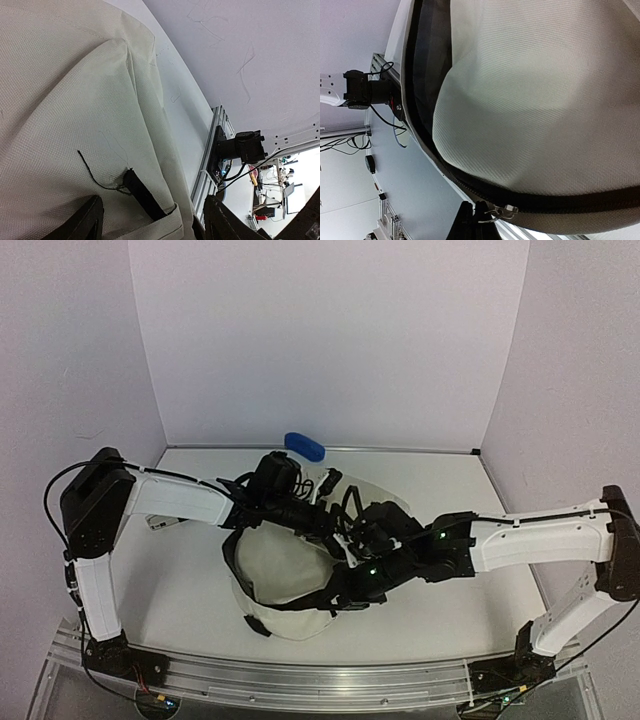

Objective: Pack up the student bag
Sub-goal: Zip the student bag at the center of the board.

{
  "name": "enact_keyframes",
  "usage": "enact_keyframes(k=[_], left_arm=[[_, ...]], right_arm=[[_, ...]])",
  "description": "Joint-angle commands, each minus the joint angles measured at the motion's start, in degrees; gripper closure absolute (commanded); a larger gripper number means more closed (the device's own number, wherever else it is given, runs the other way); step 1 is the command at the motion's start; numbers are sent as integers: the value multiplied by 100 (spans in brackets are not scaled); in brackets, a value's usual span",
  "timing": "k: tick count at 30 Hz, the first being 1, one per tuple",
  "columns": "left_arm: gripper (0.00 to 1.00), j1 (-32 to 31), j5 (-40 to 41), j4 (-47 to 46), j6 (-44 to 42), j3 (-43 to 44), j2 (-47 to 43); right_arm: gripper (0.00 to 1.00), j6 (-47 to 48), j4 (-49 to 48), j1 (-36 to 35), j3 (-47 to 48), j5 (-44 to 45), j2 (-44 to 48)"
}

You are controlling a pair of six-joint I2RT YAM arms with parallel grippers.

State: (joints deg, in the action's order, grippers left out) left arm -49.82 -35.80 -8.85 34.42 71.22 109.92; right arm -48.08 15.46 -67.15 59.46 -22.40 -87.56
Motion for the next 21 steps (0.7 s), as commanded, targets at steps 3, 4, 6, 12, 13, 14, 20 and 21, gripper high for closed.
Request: enact_keyframes(k=[3,4,6,12,13,14,20,21], left_arm=[[31,23,473,352,41,-92,152],[30,22,523,391,2,-92,78],[29,25,655,489,-94,-84,-74],[26,30,1384,1182,-344,-96,-736],[25,33,1556,1280,-358,-131,-884],[24,34,1713,1417,-367,-160,-1010],[18,86,2802,2398,-203,-193,-1773],[17,94,3005,2586,-144,-194,-1889]], right_arm=[[86,294,-703,-281,781,10,-205],[84,309,-702,-281,783,74,-176],[75,340,-695,-281,758,244,-65],[51,517,-570,-251,583,1268,667],[47,569,-544,-216,532,1433,813],[42,610,-520,-155,468,1641,915],[27,399,9,837,159,2239,1253],[25,343,44,1086,54,2240,1298]])
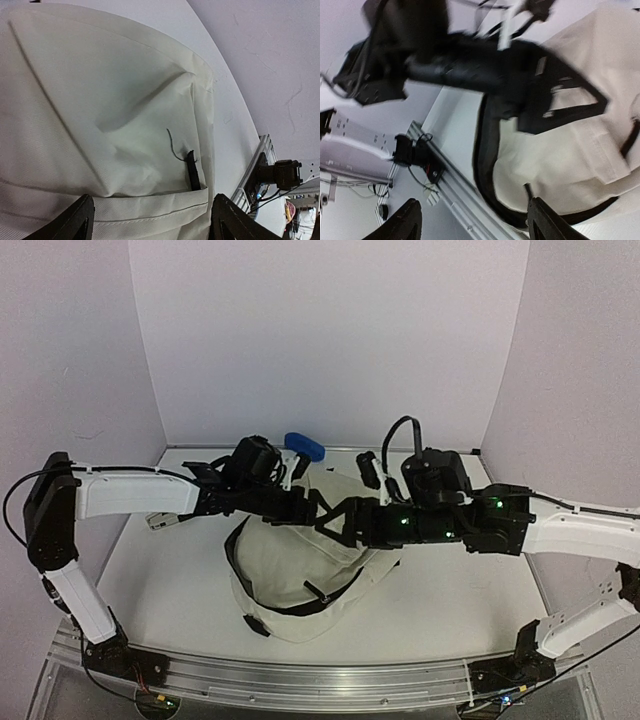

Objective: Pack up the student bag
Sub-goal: Zip the student bag at the center of the board.

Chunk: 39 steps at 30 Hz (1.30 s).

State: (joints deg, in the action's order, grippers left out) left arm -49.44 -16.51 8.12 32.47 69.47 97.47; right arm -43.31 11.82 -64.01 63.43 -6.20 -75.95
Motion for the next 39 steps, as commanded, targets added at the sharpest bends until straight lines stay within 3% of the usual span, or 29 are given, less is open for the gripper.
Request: enact_keyframes(k=[1,4,6,14,16,19,23,28,34,39], left_arm=[[15,68,1328,1130,131,-30,-756],[8,176,1994,1767,481,-165,-1110],[5,342,2133,2073,733,-357,-1343],[3,885,2041,2663,1584,-1268,-2025],[8,930,2129,2821,1727,-1404,-2090],[24,951,2145,2870,1718,-1471,-2149],[35,887,1225,1953,713,-1423,-2328],[35,299,463,1473,-290,-1010,-2153],[37,-10,-936,1500,-499,-566,-1086],[48,-220,-1882,1204,-429,-501,-384]], right_arm=[[20,-161,416,1011,-467,620,187],[7,-181,418,1592,-775,812,239],[2,-125,416,1972,-942,795,169],[3,475,154,2738,-1016,413,-533],[3,514,82,2769,-975,329,-654],[4,546,64,2784,-910,300,-764],[4,547,60,2794,-924,354,-776],[4,485,51,2807,-1011,444,-797],[6,458,-22,2819,-1052,445,-888],[13,482,-59,2839,-1066,423,-948]])
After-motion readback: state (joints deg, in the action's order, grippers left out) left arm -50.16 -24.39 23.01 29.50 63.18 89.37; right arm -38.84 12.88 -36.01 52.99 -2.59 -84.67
